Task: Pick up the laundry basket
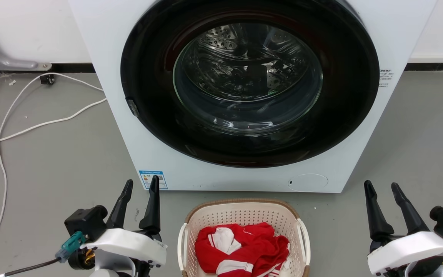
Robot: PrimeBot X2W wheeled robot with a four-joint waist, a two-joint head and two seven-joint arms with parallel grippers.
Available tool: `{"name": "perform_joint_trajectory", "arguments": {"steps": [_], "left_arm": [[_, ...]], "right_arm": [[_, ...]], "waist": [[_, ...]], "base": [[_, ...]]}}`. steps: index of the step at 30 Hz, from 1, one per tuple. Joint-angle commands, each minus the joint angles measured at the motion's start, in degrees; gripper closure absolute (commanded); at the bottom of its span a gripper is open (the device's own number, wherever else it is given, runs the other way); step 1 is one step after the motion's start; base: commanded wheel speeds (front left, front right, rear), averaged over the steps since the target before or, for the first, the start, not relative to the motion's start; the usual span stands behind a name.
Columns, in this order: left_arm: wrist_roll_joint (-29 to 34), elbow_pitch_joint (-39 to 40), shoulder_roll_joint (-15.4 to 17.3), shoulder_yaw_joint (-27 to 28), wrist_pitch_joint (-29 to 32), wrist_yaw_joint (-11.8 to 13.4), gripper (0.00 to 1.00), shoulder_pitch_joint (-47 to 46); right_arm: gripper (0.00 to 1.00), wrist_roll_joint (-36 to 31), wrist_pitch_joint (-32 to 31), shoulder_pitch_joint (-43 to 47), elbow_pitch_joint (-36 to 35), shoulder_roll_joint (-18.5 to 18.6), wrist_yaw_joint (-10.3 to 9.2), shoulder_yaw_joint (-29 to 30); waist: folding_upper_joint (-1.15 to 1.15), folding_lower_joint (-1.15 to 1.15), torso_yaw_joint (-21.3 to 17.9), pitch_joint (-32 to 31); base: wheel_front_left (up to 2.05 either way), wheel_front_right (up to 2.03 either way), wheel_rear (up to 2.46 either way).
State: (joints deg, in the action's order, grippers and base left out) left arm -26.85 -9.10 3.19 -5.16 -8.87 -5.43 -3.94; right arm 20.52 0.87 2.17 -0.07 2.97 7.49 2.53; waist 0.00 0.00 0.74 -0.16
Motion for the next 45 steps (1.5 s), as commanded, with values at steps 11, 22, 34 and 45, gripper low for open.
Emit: {"name": "perform_joint_trajectory", "arguments": {"steps": [11,22,34,45], "left_arm": [[7.51,-0.2,0.6,-1.2,-2.04,1.07,0.0,-0.75],[13.04,-0.82,0.85,-2.08,-3.42,1.92,0.0,-1.12],[17.5,-1.11,0.85,-2.38,-4.66,2.75,0.0,-1.24],[20.78,-1.39,0.66,-2.25,-5.76,3.06,0.0,-0.43]], "right_arm": [[0.0,-7.85,-0.51,1.25,-2.67,-0.06,0.0,-0.28],[0.0,-13.58,-0.58,2.0,-3.73,-0.09,0.0,-0.41],[0.0,-18.46,-0.37,2.74,-4.49,-0.12,-0.01,-0.39],[0.0,-22.63,0.02,3.46,-4.65,-0.15,-0.01,-0.6]], "waist": [[0.0,0.0,0.06,0.0],[0.0,0.0,0.1,0.11],[0.0,0.0,0.32,0.27],[0.0,0.0,0.32,0.02]], "base": [[0.0,0.0,0.0],[0.0,0.0,0.0],[0.0,0.0,0.0],[0.0,0.0,0.0]]}}
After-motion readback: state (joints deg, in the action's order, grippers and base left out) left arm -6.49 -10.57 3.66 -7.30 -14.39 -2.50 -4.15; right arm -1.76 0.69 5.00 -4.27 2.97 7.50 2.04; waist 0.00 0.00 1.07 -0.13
